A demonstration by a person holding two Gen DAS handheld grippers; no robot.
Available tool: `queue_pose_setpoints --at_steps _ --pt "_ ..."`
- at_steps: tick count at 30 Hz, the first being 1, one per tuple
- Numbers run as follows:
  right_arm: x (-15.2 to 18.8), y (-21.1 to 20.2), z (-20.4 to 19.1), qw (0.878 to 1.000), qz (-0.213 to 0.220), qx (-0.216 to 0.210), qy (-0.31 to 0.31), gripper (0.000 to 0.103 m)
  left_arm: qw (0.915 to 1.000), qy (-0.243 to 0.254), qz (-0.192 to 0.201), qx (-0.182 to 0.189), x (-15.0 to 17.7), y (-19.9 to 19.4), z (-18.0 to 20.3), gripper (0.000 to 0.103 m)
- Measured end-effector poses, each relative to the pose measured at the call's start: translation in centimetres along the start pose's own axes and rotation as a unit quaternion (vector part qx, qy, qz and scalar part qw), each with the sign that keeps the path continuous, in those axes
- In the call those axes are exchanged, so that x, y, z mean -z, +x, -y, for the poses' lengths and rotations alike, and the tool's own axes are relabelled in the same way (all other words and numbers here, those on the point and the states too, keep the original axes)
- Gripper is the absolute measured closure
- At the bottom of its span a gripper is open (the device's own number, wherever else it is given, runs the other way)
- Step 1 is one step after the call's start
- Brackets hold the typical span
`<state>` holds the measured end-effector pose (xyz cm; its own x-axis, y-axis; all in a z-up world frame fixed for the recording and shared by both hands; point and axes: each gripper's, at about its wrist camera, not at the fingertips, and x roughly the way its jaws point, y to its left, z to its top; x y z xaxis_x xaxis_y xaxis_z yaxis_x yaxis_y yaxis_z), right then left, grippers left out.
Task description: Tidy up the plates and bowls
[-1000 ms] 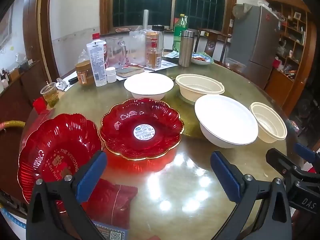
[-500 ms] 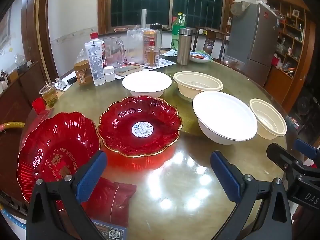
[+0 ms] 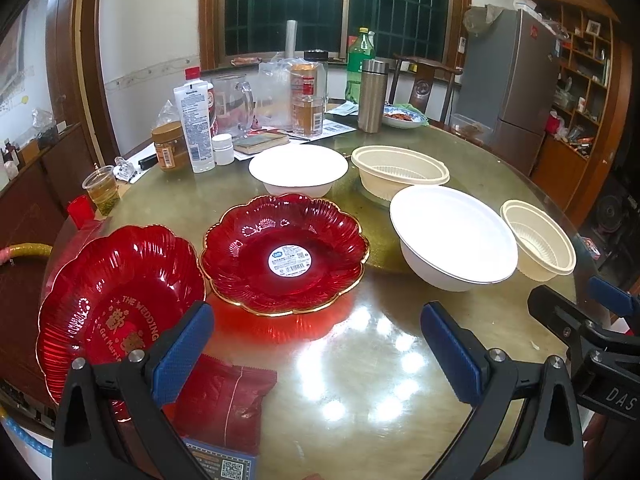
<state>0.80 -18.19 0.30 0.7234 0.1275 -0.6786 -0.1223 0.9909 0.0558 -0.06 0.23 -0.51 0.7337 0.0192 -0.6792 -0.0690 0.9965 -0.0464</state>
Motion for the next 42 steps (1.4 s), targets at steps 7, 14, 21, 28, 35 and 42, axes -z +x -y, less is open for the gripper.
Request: queue_pose_setpoints --at_steps 7,14,21,28,35,42 --pt "0.03 0.01 -0.24 1.000 0.000 0.002 -0.001 0.000 1.0000 -0.001 -0.001 0.002 -0.01 0.08 -0.10 0.000" --pt "0.04 0.01 -0.23 1.000 0.000 0.001 0.000 0.000 1.0000 0.002 -0.002 0.002 0.13 0.10 -0.04 0.000" --pt "0.03 -0.02 -0.27 1.000 0.001 0.001 0.000 0.000 1.0000 0.002 -0.001 0.002 0.22 0.07 0.02 0.000" --pt "0.05 -0.03 -0.26 1.000 0.001 0.001 -0.001 0.000 1.0000 0.003 -0.001 0.002 0.29 0.07 0.11 0.000" --pt "0.07 -0.09 -0.22 1.000 0.001 0.001 -0.001 0.000 1.0000 0.004 -0.001 0.001 0.34 0.05 0.18 0.000" --pt "0.07 -0.07 -0.23 1.000 0.000 0.000 0.000 0.000 1.0000 0.004 -0.001 0.001 0.33 0.05 0.16 0.000"
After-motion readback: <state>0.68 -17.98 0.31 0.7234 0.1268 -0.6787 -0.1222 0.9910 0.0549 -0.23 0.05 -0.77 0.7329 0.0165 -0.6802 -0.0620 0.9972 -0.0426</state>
